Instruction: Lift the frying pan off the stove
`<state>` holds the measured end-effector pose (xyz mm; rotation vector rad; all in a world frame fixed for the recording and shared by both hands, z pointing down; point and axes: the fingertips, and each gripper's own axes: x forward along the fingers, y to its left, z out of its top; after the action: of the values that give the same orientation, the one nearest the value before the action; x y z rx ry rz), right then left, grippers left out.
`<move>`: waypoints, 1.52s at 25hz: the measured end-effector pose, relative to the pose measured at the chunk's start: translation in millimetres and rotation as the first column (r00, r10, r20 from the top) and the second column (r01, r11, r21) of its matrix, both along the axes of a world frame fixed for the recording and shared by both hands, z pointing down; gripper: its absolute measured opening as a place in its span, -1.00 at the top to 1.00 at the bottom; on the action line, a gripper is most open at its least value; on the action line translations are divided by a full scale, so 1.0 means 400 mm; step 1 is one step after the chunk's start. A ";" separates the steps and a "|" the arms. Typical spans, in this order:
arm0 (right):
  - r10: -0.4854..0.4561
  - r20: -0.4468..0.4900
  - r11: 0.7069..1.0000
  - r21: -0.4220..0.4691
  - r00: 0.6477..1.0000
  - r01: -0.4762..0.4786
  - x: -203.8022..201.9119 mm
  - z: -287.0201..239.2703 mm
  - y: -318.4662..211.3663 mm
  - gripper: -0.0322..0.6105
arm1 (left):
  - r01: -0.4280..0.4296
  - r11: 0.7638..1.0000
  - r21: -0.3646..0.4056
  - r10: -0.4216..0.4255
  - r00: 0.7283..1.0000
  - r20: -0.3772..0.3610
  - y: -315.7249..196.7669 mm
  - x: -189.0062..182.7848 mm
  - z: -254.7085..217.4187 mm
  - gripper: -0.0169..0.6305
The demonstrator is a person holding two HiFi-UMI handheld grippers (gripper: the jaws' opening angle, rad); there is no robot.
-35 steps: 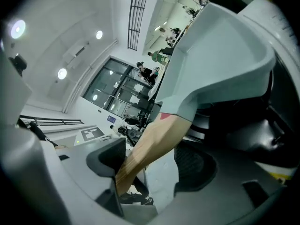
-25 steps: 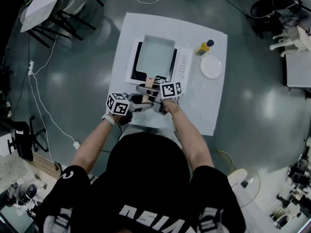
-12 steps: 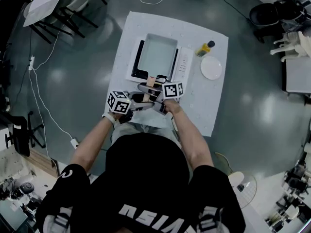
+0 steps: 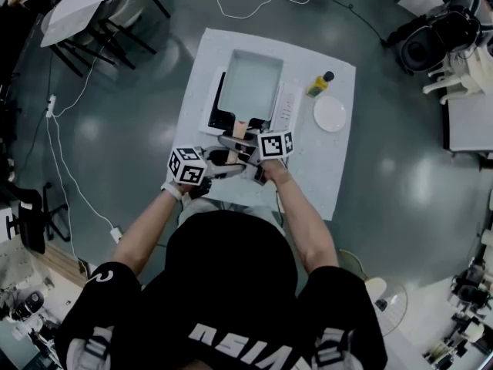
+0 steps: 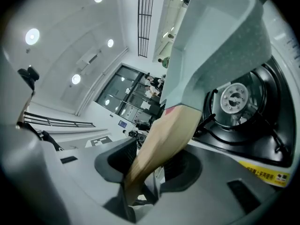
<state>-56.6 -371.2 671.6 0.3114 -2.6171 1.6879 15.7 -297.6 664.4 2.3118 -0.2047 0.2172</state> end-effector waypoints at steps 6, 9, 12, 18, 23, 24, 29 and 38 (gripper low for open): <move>-0.012 -0.016 0.998 0.059 1.000 0.013 -0.014 -0.086 -0.010 0.44 | 0.011 0.998 0.069 -0.010 1.000 -0.008 -0.014 -0.011 -0.072 0.28; -0.017 -0.019 0.995 0.094 1.000 0.019 -0.016 -0.120 -0.012 0.44 | 0.019 0.994 0.104 -0.018 1.000 -0.007 -0.017 -0.012 -0.103 0.28; -0.018 -0.015 0.993 0.119 1.000 0.020 -0.016 -0.150 -0.008 0.44 | 0.023 0.991 0.130 -0.022 1.000 -0.010 -0.013 -0.013 -0.129 0.28; -0.024 -0.019 0.990 0.137 1.000 0.026 -0.016 -0.179 -0.004 0.44 | 0.027 0.989 0.148 -0.026 1.000 -0.012 -0.010 -0.011 -0.152 0.28; -0.016 -0.023 0.990 0.139 1.000 0.019 -0.014 -0.185 -0.001 0.44 | 0.017 0.988 0.153 -0.016 1.000 -0.009 -0.006 -0.011 -0.157 0.28; -0.012 -0.021 0.990 0.141 1.000 0.015 -0.012 -0.187 0.000 0.44 | 0.013 0.988 0.154 -0.012 1.000 -0.008 -0.005 -0.010 -0.158 0.28; 0.016 -0.015 0.989 0.145 1.000 -0.014 0.011 -0.192 0.004 0.44 | -0.016 0.988 0.155 0.017 1.000 -0.010 0.005 0.009 -0.161 0.28; 0.137 -0.039 0.980 0.151 0.990 -0.130 0.108 -0.186 0.005 0.43 | -0.141 0.977 0.158 0.146 0.989 -0.017 0.027 0.083 -0.160 0.28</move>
<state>-13.3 -369.4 597.3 0.5357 -2.7476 1.5000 48.9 -286.9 600.5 2.4868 -0.0408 0.2481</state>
